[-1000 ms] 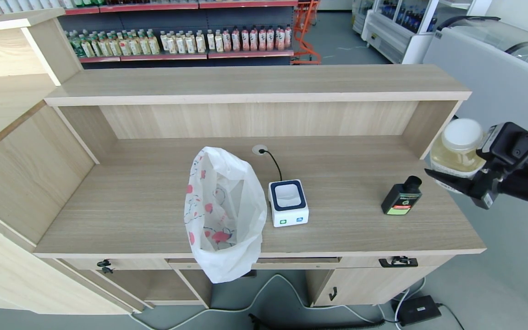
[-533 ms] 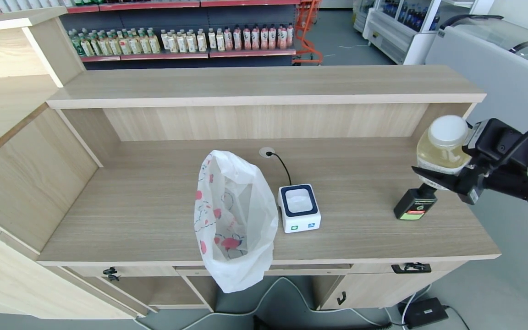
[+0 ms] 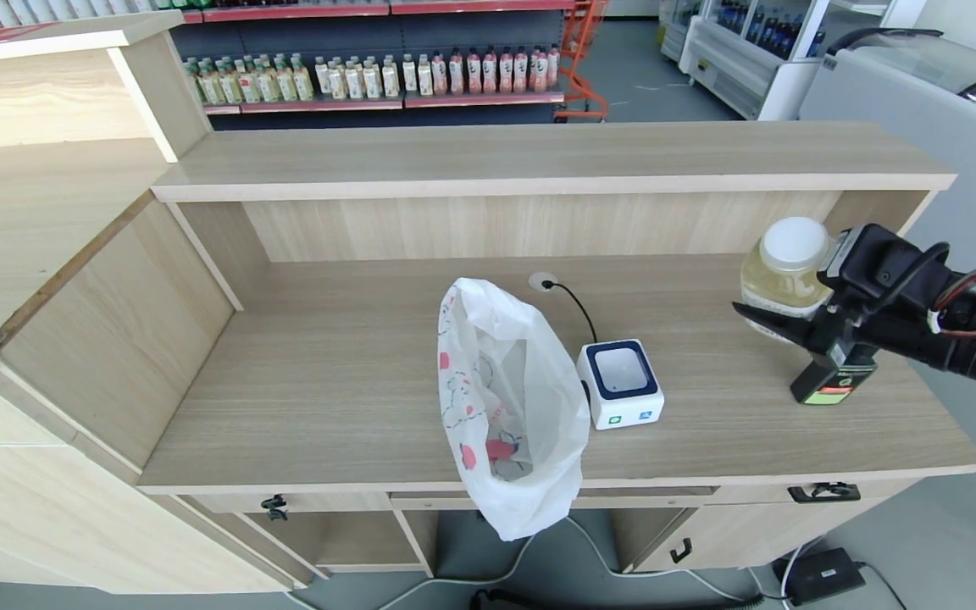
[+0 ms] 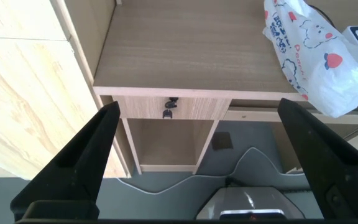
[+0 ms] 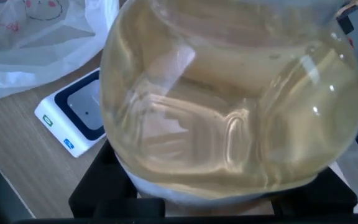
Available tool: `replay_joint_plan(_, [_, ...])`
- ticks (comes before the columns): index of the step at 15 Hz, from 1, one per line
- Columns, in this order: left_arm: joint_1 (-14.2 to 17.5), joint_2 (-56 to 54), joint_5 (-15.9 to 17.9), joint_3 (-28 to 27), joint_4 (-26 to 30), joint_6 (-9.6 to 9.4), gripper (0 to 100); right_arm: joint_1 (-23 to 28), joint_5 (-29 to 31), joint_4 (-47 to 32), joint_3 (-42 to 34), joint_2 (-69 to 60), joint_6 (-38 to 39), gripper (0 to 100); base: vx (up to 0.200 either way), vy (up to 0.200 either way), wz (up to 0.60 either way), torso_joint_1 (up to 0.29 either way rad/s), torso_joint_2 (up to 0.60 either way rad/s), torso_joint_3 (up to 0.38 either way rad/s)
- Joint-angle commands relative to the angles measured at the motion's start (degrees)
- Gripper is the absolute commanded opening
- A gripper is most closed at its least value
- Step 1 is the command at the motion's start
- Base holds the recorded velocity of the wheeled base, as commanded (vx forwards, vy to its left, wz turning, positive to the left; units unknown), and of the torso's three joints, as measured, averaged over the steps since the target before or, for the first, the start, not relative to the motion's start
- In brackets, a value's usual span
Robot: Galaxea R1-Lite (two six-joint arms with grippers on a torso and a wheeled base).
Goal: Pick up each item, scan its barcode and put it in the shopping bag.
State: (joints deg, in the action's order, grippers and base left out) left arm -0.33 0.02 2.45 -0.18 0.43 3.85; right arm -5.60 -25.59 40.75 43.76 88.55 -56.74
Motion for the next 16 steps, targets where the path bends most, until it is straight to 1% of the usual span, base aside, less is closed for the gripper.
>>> replay_joint_plan(1, [0.0,0.0,0.0,0.0,0.0,0.01,100,-0.1,-1.0,2.7,-0.1,4.7,-0.9,0,0.0,0.0,0.0,0.0,0.0,0.0])
replay_joint_plan(2, [0.0,0.0,0.0,0.0,0.0,-0.07,100,-0.1,-1.8,4.4,0.0,6.3,-1.9,0,0.0,0.0,0.0,0.0,0.0,0.0])
replay_joint_plan(4, [0.0,0.0,0.0,0.0,0.0,-0.07,100,-0.1,-4.1,10.4,0.2,11.3,-4.3,0,0.0,0.0,0.0,0.0,0.0,0.0])
replay_joint_plan(5, [0.0,0.0,0.0,0.0,0.0,-0.07,100,-0.1,-4.6,14.1,-0.1,13.9,-4.7,0,0.0,0.0,0.0,0.0,0.0,0.0])
replay_joint_plan(7, [0.0,0.0,0.0,0.0,-0.1,0.01,100,-0.1,-4.6,17.9,0.0,17.3,-4.7,0,0.0,0.0,0.0,0.0,0.0,0.0])
replay_joint_plan(14, [0.0,0.0,0.0,0.0,-0.1,-0.07,100,-2.6,-6.4,19.0,0.8,20.4,-6.8,0,0.0,0.0,0.0,0.0,0.0,0.0])
replay_joint_plan(16, [0.0,0.0,0.0,0.0,-0.1,-0.07,100,-2.7,-6.4,19.0,2.4,21.0,-8.9,0,0.0,0.0,0.0,0.0,0.0,0.0])
